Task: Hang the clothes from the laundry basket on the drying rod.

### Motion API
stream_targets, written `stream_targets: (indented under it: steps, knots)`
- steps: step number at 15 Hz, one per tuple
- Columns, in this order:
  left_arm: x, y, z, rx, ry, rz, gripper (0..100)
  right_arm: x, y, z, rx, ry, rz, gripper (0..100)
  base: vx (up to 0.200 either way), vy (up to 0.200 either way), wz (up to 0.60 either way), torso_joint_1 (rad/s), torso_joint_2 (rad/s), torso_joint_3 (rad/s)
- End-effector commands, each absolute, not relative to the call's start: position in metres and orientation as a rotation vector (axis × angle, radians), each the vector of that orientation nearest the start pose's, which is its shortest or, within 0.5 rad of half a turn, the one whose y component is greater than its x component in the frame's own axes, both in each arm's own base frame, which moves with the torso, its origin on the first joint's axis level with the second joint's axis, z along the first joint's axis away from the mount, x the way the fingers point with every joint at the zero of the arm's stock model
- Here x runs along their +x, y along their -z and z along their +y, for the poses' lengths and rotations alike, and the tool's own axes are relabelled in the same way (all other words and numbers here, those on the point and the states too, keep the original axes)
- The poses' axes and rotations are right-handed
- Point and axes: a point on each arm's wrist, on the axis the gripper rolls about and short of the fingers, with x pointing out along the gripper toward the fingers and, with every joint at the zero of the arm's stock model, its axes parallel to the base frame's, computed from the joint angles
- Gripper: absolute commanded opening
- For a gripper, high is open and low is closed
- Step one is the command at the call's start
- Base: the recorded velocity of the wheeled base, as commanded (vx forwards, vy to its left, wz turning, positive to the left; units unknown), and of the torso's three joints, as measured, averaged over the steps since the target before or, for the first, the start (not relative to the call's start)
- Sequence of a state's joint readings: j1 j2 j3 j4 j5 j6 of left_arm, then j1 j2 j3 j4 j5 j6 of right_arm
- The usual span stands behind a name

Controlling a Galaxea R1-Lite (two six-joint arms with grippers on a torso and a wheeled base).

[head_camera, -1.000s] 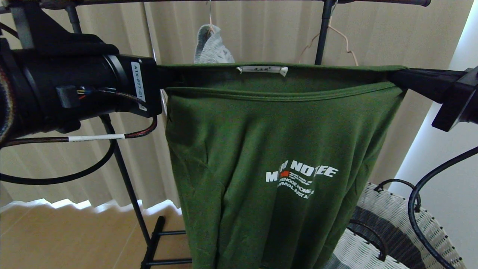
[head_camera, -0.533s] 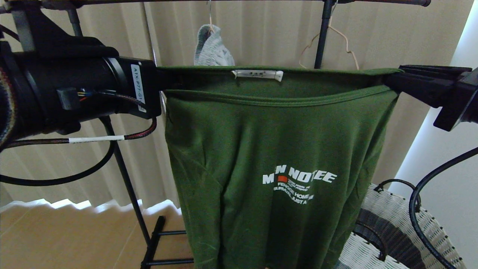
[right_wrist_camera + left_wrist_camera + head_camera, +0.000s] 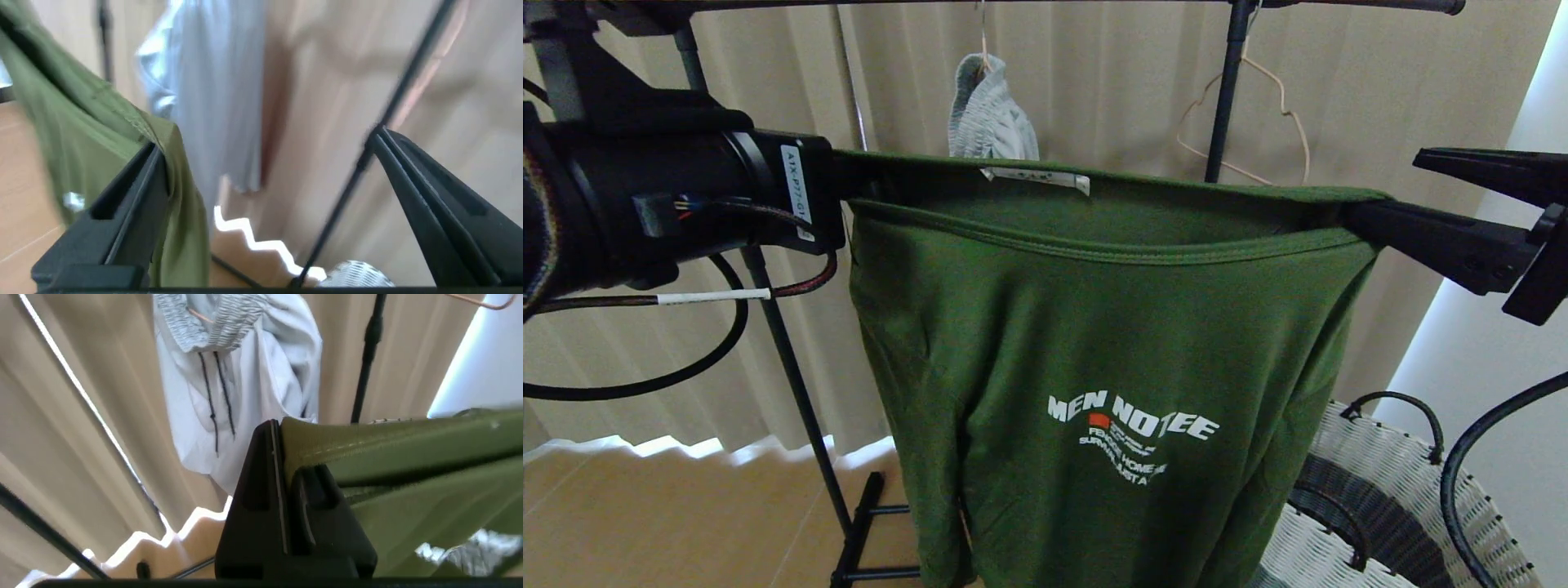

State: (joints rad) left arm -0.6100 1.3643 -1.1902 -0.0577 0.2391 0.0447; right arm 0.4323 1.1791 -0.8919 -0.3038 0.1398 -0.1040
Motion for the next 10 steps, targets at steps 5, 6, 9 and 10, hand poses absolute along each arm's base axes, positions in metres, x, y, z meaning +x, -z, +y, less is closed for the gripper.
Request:
stream_targets:
  steps: [5,6,9,10]
  knots:
    - [0.187,-0.320,-0.123,0.097,0.366,0.113,0,0.148,-0.297,0.073,-0.097,-0.608,-0.048,100,0.000,0.000,0.00,0.000,0.00,0.000]
    - [0.190,-0.321,-0.124,0.088,0.362,0.094,0,0.147,-0.298,0.072,-0.097,-0.607,-0.053,100,0.000,0.000,0.00,0.000,0.00,0.000]
    - [0.200,-0.322,-0.119,0.072,0.320,0.063,0,0.145,-0.295,0.071,-0.098,-0.604,-0.053,100,0.000,0.000,0.00,0.000,0.00,0.000]
    - [0.201,-0.322,-0.119,0.075,0.319,0.064,0,0.145,-0.294,0.071,-0.100,-0.604,-0.049,100,0.000,0.000,0.00,0.000,0.00,0.000]
